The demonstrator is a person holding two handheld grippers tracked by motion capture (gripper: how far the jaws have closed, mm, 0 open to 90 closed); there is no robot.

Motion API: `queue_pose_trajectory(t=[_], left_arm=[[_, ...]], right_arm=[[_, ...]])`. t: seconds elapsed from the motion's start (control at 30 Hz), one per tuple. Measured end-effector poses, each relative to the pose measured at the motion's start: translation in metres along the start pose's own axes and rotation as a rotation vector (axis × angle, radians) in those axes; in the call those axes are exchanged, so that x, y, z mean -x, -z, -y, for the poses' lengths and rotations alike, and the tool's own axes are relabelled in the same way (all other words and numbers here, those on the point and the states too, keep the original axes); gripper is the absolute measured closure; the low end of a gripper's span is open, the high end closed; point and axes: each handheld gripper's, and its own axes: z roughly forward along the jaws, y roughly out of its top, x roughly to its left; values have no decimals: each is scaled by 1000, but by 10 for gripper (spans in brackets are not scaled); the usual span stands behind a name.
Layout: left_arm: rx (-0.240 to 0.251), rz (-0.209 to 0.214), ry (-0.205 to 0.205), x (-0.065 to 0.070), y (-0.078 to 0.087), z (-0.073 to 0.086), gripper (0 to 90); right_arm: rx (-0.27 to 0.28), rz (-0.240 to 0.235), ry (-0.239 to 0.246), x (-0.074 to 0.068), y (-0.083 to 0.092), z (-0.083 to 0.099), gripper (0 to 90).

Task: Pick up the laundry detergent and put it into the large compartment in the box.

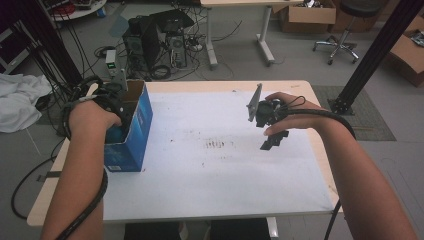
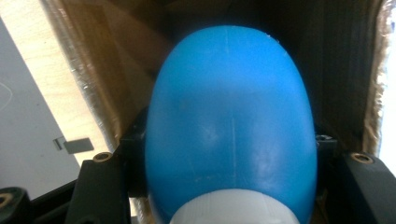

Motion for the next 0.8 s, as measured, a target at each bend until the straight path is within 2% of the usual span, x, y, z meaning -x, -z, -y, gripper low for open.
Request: queue_pose_trajectory(t=[0.17,0.27,0.4,0.57,0.8], left_arm=[[10,-6,8,0,-11,0,386],[13,-5,-6,-1,-10,0,385],[18,1,-5,-2,-11,0,385],[20,-11,-23,-1,-12,-2,381],[17,-5,-12,-1,-12,0,380]], right_arm=[[-4,0,2,0,-1,-1,162],[-4,1,-1,0,-1,0,160],[-4,7,1,0,-1,0,161],[-5,6,-5,-1,-1,2,162],[-6,7,-8,-1,1,5,162]])
